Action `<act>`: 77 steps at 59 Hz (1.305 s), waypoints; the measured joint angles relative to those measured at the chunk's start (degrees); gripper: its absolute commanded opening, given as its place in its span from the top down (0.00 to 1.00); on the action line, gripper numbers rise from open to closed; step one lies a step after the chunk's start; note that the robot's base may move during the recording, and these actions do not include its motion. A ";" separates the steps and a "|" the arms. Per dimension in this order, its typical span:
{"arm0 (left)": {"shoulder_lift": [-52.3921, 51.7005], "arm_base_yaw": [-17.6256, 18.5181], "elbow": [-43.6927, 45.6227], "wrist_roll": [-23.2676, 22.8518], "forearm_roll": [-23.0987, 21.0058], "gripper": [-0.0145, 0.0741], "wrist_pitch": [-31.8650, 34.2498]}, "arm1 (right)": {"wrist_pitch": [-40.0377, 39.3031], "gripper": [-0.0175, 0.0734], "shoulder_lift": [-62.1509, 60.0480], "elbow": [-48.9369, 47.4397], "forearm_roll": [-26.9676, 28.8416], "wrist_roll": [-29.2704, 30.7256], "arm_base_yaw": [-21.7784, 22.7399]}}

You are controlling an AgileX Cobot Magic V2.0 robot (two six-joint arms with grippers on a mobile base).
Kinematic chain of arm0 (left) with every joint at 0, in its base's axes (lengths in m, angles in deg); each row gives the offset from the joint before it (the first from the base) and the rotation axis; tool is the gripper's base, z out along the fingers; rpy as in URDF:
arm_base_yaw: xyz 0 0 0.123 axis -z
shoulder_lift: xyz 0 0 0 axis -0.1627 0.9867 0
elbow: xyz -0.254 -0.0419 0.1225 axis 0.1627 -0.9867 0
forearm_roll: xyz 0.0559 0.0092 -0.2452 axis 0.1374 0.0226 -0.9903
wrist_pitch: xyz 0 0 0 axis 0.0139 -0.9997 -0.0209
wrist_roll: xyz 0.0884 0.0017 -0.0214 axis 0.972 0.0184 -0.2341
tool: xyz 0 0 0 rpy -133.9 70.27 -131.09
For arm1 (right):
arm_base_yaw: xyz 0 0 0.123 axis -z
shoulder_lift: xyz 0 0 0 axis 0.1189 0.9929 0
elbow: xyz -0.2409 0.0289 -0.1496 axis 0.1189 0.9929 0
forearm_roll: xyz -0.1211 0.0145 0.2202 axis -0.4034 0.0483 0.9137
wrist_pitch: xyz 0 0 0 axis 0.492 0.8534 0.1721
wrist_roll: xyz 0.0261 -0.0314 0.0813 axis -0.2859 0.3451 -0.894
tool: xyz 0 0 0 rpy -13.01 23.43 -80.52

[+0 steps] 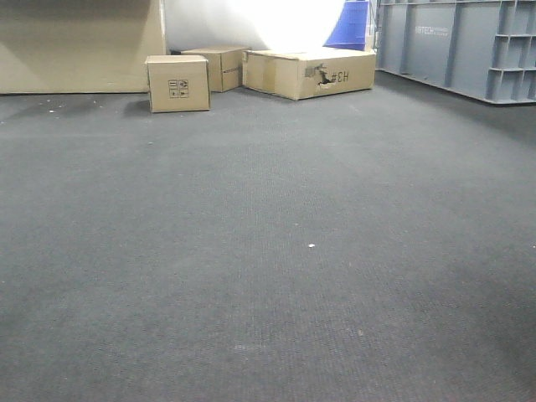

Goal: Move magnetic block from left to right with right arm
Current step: 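Turn toward the carpet area with cardboard boxes, cube held, then lower the red cube onto the carpet with the right gripper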

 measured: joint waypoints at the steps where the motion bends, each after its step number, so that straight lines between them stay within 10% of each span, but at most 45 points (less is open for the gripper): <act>1: 0.00 0.00 0.00 0.00 0.00 0.98 0.00 | 0.00 0.57 0.00 0.00 0.00 0.00 0.00; 20: 0.00 0.00 0.00 0.00 0.00 0.98 0.00 | 0.10 0.57 6.43 -4.32 1.06 2.79 -0.70; 44: 0.00 0.00 0.00 0.00 0.00 0.98 0.00 | 7.87 0.57 45.25 -30.53 5.16 7.96 -15.02; 77: 0.00 0.00 0.00 0.00 0.00 0.98 0.00 | 16.65 0.57 83.04 -44.76 10.10 8.06 -15.55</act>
